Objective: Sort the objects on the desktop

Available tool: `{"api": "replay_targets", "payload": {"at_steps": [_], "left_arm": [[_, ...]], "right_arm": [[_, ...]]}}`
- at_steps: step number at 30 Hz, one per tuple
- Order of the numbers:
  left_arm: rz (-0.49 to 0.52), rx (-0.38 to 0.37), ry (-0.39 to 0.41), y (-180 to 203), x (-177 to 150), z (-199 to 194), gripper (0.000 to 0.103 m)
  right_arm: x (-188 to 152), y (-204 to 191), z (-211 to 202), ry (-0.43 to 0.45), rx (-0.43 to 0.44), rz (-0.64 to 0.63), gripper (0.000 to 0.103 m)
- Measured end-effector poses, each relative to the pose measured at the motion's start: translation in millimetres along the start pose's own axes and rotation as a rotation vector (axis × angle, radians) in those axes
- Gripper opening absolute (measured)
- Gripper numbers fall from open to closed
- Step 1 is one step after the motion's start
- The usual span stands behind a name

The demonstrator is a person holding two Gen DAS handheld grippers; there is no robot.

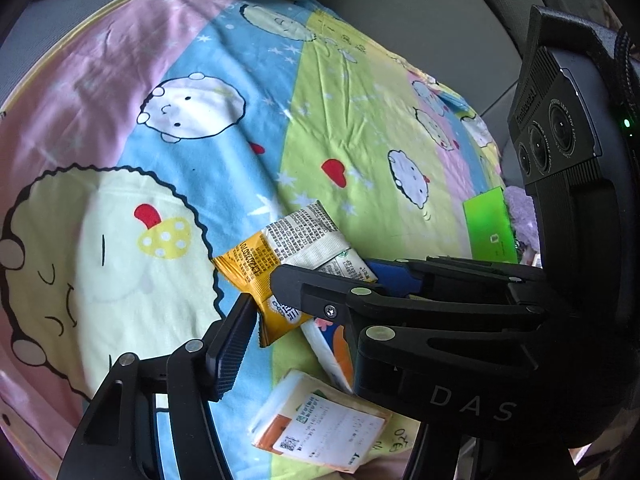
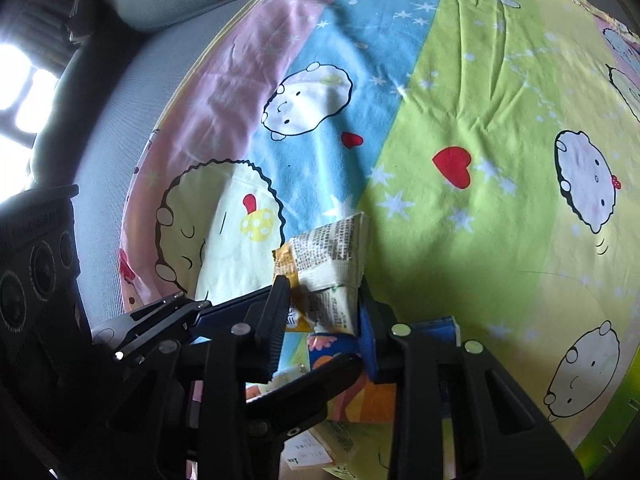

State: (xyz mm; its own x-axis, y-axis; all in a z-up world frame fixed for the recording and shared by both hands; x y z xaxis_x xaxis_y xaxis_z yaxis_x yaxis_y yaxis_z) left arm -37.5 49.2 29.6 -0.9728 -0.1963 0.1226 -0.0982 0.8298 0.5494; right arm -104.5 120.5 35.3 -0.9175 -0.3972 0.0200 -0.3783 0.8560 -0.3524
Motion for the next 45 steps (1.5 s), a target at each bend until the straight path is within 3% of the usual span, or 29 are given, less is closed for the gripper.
{"api": "replay_targets", "payload": {"at_steps": [23, 45], "left_arm": [[0.117, 0.018, 0.042, 58, -14, -34, 0.063], [0.234, -0.001, 0.047, 117, -20, -40, 0.063]], "right_arm": [[-36, -1, -60, 0.116, 0.008, 0.006, 0.033], [-70, 22, -110, 0.214, -0.008, 0.049, 0.034]]}}
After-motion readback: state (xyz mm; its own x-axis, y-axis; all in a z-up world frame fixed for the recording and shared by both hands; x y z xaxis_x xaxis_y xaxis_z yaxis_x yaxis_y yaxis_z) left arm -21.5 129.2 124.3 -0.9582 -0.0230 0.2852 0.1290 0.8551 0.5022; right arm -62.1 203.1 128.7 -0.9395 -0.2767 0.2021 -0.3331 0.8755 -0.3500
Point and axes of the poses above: each gripper's, at about its wrist camera, not at the fingertips, and z roughly the way its jaws point, y to its right, x to its top, the point moved 1 cm from there along z, roughly the way its jaws point, and after that the axes turned 9 degrees about -y, right-handed, at the moved point
